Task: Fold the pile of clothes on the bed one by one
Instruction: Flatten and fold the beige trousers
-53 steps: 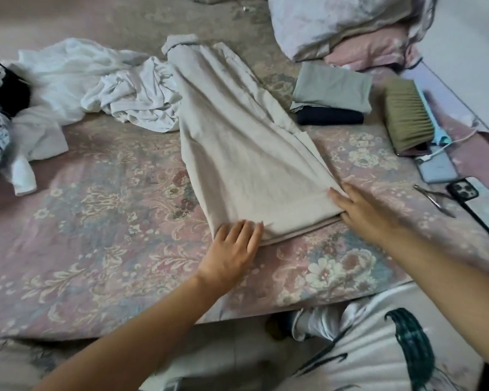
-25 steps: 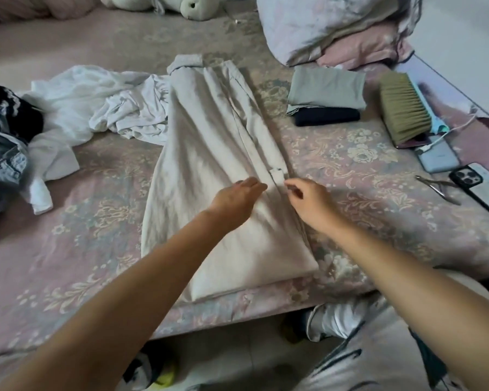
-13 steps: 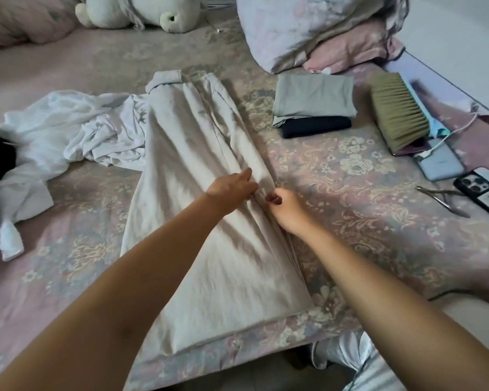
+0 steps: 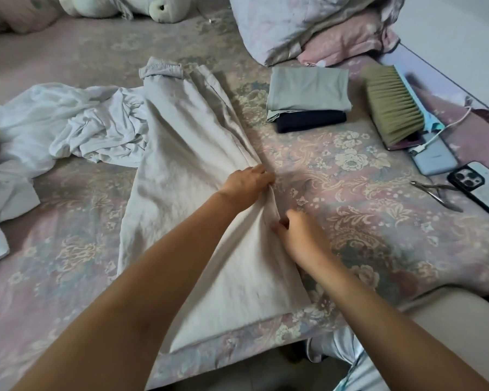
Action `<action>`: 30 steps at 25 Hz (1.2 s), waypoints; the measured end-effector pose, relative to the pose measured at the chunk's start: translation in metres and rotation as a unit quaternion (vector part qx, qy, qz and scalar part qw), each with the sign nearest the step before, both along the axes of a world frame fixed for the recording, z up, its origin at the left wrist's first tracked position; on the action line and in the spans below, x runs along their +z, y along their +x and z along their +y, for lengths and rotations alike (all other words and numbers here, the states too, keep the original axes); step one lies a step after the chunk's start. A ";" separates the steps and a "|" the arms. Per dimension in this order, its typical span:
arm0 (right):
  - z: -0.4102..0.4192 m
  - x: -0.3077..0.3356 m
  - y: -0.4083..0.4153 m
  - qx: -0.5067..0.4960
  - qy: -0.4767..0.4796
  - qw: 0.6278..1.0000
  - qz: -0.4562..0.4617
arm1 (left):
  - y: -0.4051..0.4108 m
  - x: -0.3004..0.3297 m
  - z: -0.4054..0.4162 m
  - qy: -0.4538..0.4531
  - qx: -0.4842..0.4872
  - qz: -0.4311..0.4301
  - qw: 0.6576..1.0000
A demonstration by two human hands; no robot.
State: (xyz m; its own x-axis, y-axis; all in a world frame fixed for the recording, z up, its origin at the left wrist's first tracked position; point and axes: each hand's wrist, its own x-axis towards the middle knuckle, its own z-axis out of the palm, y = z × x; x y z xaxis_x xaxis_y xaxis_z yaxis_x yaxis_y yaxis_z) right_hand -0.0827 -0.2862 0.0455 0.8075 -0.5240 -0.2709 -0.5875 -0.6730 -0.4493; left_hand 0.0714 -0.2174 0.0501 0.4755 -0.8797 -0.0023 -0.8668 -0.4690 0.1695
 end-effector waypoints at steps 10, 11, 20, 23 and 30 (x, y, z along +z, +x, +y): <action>-0.011 0.023 0.113 0.125 -0.086 0.984 -0.096 | 0.081 -0.011 0.069 0.057 0.283 -0.014 0.957; -0.014 0.018 0.140 0.159 -0.102 0.977 -0.094 | 0.089 -0.016 0.067 0.066 0.280 -0.018 0.957; -0.033 0.032 0.392 0.097 0.099 0.984 -0.114 | 0.098 -0.059 0.060 -0.043 0.243 -0.031 0.969; -0.027 0.028 0.444 0.034 0.188 0.978 -0.080 | 0.103 -0.058 0.061 -0.060 0.239 -0.057 0.968; -0.049 0.044 0.448 -0.024 -0.047 0.975 -0.216 | 0.100 -0.047 0.059 -0.093 0.224 -0.099 0.965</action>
State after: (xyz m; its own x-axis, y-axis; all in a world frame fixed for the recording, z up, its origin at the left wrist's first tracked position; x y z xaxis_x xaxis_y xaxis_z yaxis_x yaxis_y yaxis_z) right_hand 0.3657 -0.3355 0.0897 0.8098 -0.5696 0.1405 -0.3881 -0.6996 -0.5999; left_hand 0.1709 -0.1579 0.0026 0.7837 -0.5614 0.2656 -0.6073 -0.7823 0.1385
